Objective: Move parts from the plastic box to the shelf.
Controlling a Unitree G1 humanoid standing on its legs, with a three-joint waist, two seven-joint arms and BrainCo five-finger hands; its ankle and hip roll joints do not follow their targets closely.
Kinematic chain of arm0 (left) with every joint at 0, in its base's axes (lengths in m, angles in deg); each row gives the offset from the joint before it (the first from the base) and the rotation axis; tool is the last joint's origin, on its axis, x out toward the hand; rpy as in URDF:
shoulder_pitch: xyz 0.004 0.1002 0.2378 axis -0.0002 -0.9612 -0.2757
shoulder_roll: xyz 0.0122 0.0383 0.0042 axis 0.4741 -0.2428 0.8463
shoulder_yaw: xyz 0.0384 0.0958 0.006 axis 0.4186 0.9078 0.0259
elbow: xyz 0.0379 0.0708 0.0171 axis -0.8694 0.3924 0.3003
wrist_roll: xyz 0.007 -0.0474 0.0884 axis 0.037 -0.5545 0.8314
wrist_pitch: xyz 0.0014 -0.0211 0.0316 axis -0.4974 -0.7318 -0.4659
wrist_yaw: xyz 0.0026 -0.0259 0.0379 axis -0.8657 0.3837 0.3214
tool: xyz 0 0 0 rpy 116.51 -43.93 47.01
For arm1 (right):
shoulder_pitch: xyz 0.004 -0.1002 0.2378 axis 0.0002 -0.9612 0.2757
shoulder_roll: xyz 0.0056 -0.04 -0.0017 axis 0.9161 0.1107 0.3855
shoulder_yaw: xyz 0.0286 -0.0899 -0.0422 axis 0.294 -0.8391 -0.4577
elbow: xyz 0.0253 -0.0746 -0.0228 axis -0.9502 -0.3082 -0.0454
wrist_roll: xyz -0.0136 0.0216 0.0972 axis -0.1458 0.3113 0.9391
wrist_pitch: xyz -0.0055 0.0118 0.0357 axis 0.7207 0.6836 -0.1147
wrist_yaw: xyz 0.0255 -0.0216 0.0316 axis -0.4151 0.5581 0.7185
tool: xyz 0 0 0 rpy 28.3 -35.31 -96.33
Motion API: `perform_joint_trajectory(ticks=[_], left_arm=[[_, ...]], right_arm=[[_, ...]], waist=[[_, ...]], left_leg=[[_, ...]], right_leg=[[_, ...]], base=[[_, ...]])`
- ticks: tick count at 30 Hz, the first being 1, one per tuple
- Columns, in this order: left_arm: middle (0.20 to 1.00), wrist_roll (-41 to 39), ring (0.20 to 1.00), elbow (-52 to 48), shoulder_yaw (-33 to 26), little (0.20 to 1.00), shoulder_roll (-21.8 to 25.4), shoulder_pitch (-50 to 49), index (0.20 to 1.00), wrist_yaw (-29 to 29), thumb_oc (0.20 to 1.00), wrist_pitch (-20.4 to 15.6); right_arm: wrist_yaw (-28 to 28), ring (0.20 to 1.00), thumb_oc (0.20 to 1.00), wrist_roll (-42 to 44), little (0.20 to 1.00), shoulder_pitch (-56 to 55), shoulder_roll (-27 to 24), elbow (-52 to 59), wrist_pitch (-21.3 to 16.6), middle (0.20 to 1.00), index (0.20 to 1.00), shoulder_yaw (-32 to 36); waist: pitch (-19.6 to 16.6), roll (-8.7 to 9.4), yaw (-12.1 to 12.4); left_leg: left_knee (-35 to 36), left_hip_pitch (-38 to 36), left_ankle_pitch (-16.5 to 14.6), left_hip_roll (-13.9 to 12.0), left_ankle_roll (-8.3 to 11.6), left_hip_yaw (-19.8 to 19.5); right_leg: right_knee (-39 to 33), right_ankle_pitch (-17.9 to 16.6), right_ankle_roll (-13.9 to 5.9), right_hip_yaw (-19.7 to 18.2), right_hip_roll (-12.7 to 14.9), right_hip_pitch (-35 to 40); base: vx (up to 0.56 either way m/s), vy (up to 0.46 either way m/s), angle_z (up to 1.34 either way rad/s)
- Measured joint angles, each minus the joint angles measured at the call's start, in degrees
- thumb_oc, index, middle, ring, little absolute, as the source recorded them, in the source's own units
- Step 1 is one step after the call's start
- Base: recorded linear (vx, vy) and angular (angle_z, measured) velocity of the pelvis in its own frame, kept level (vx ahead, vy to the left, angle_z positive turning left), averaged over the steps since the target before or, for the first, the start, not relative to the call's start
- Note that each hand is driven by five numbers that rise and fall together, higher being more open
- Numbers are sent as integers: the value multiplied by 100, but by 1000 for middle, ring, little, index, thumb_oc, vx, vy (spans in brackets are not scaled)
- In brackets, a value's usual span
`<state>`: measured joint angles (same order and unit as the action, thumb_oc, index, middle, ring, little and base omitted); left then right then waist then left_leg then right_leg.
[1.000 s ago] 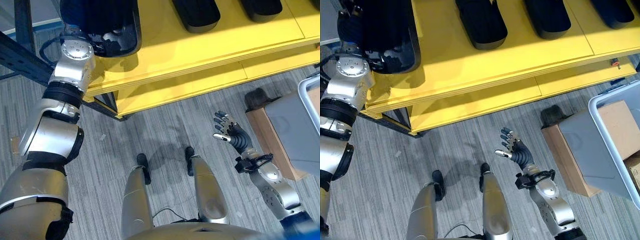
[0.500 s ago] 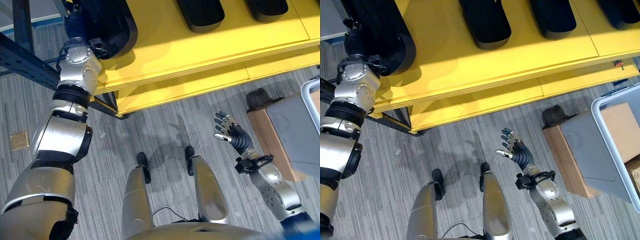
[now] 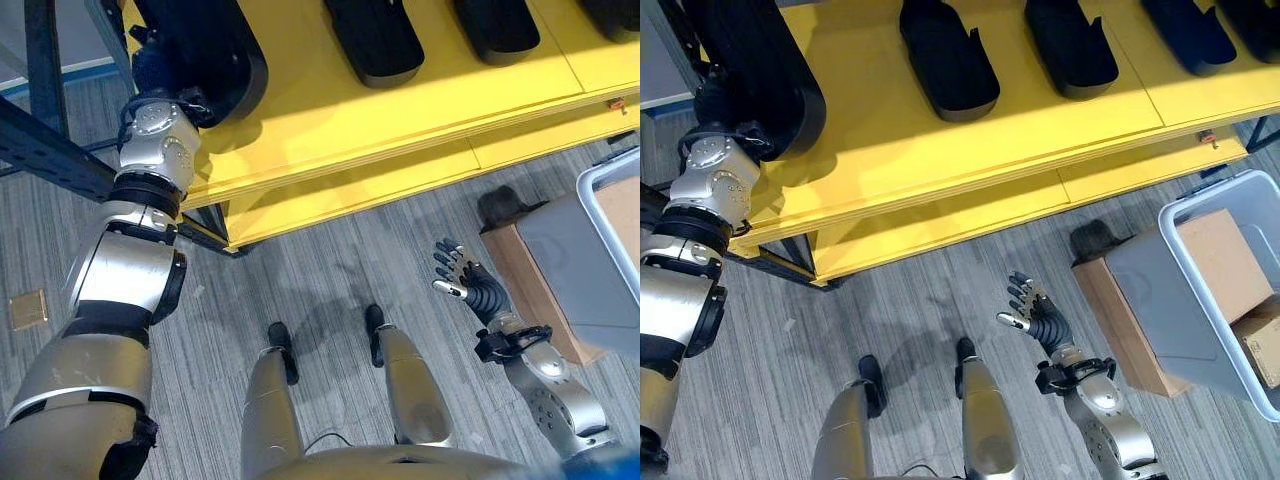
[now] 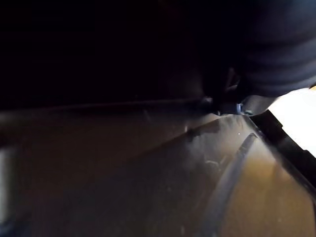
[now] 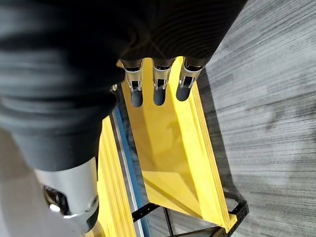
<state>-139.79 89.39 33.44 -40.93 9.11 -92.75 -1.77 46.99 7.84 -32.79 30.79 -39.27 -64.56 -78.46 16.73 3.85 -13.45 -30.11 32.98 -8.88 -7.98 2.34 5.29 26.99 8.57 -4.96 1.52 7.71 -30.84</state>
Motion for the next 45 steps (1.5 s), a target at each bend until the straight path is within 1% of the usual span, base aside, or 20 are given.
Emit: perform_joint_trajectory(ticks=[3, 10, 19, 20, 21, 26, 39, 40, 42, 45], left_arm=[[200, -10, 200, 1, -122, 200, -1, -4, 200, -3, 200, 0], [200, -49, 200, 43, -265, 200, 0, -4, 200, -88, 200, 0], [200, -52, 200, 49, -316, 200, 6, -12, 200, -129, 200, -3], [200, -55, 200, 44, -369, 200, 2, -35, 200, -129, 200, -8], [200, -69, 200, 47, -548, 200, 4, -81, 200, -165, 200, -9], [200, -115, 200, 47, -546, 200, 5, -86, 200, -240, 200, -9], [200, 41, 200, 71, -468, 200, 41, -80, 200, -244, 200, 22], [589, 159, 589, 72, -470, 589, 41, -81, 589, -244, 589, 33], [1000, 205, 1000, 76, -471, 1000, 41, -80, 1000, -240, 1000, 44], [1000, 243, 1000, 73, -467, 1000, 39, -75, 1000, -223, 1000, 47]], right_arm=[[-1, 1000, 1000, 33, 1000, 19, 1, 1, 0, 1000, 1000, -2], [0, 1000, 1000, 35, 1000, 22, 0, 0, 3, 1000, 1000, -11], [-2, 1000, 1000, 36, 1000, 19, 0, -2, 3, 1000, 1000, -13], [-2, 1000, 1000, 40, 1000, 15, 0, -2, 4, 1000, 1000, -23], [-1, 1000, 1000, 44, 1000, 16, 1, -2, 8, 1000, 1000, -57], [-1, 1000, 1000, 45, 1000, 26, 1, -2, 9, 1000, 1000, -64], [11, 1000, 1000, 195, 1000, 17, -1, -8, 9, 1000, 1000, -62], [12, 1000, 1000, 196, 1000, 15, -1, -8, 9, 1000, 1000, -53], [13, 1000, 1000, 199, 1000, 15, -1, -9, 9, 1000, 1000, -50], [14, 1000, 1000, 201, 1000, 16, -1, -9, 8, 1000, 1000, -44]], waist=[[-2, 5, 1], [5, 18, -12], [48, 110, -22], [51, 116, -22], [67, 138, -25], [113, 210, -5], [130, 207, 15], [137, 197, 18], [148, 178, 15], [158, 163, 15]], left_leg=[[28, 0, -2, -18, -3, 47], [96, 0, 0, -20, -3, 43], [141, -2, 3, -20, -4, 56], [192, -3, 23, -19, 5, 63], [262, -3, 63, -32, 12, 73], [302, -20, 77, -42, 16, 76], [294, -29, 106, -41, 18, 82], [298, -22, 108, -42, 18, 103], [299, -21, 107, -41, 18, 112], [302, -21, 107, -42, 18, 118]], right_leg=[[-68, -46, -13, -61, -29, -5], [-111, -45, -13, -59, -30, -8], [-155, -45, -13, -59, -33, -14], [-209, -65, -14, -57, -36, -20], [-281, -117, -5, -58, -58, -25], [-294, -129, 4, -57, -68, -22], [-243, -131, 9, -61, -59, -45], [-228, -131, 9, -61, -59, -73], [-226, -131, 9, -65, -60, -78], [-222, -131, 9, -72, -60, -86]], base=[[10, -2, -14], [0, 0, 0], [0, 0, 0], [20, 2, -5], [7, 2, -5], [0, 0, -1], [0, 0, 0], [-3, 1, -4], [-1, -1, -2], [0, 0, 0]])
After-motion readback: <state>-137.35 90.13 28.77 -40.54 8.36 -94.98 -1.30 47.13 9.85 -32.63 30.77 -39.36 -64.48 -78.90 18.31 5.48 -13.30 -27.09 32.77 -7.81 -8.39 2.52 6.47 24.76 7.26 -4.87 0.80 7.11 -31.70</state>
